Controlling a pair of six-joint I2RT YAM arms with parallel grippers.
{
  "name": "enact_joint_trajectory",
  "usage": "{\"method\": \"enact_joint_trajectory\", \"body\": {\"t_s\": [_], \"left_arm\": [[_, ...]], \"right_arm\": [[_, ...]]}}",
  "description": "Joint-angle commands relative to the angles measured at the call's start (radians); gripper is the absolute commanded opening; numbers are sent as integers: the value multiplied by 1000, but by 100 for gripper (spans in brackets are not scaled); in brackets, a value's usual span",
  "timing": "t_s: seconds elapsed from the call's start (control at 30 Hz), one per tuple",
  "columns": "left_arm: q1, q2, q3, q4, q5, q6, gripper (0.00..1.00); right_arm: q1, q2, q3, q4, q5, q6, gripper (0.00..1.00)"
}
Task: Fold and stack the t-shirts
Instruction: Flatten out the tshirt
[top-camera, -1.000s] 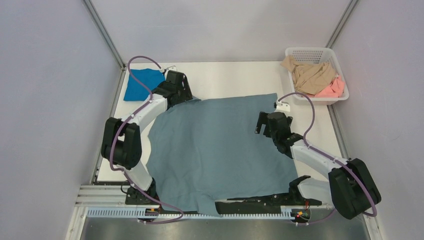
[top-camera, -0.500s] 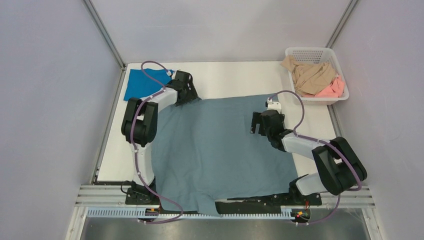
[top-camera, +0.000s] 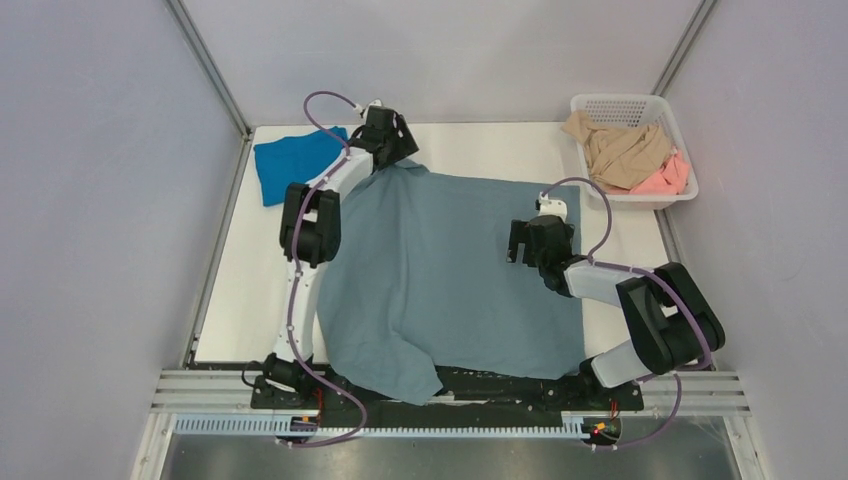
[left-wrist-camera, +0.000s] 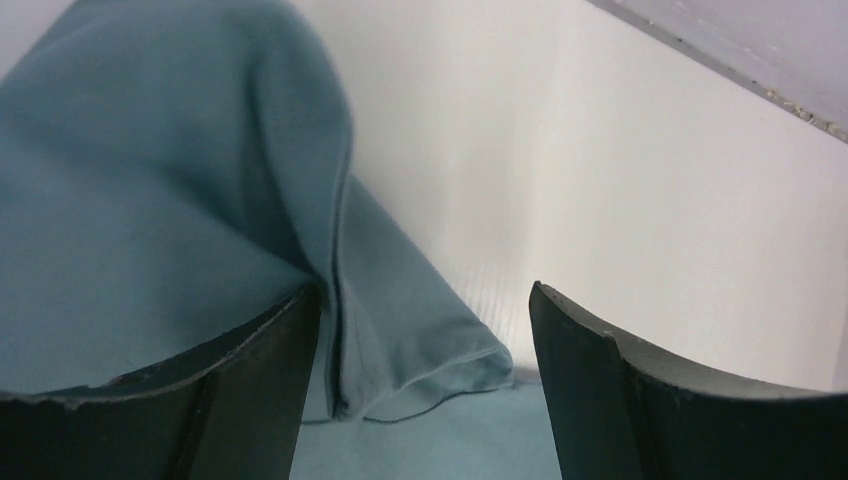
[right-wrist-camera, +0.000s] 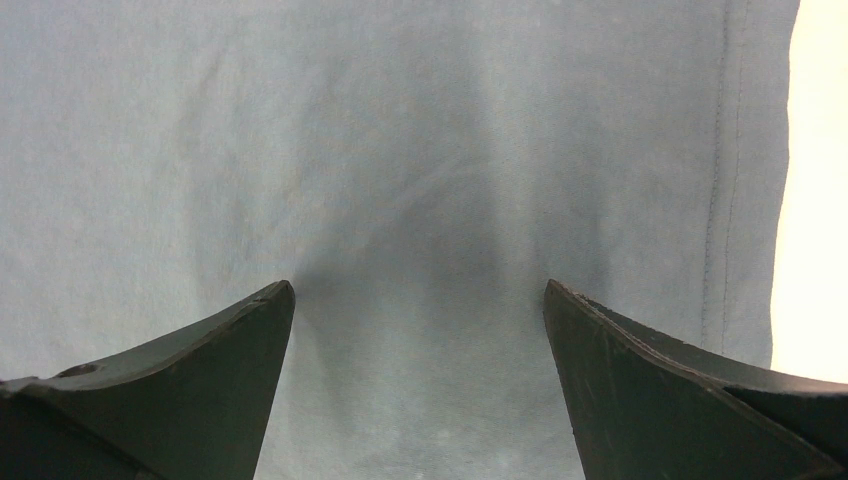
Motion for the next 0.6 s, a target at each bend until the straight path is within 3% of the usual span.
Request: {"method": "enact_joint_trajectory", "body": {"t_s": [0.0, 0.07, 0.17, 0.33, 0.47, 0.57], "left_arm": [[-6, 109, 277, -150, 22, 26, 82], [-7, 102, 335, -234, 12, 57, 82], [-15, -21, 201, -265, -2, 95, 82], [-64, -347, -215, -216, -161, 149, 83], [-64, -591, -588, -95, -162, 71, 83], [-63, -708, -837, 32, -81, 24, 83]], "right_arm": [[-16, 26, 26, -19, -16, -14, 98], [-19, 20, 33, -29, -11, -16, 98], [-21, -5, 55, -60, 0, -25, 98], [-21, -58, 81, -102, -11, -37, 98], [-14, -48, 165, -114, -126, -84, 98], [28, 12, 269, -101, -252, -137, 98]]}}
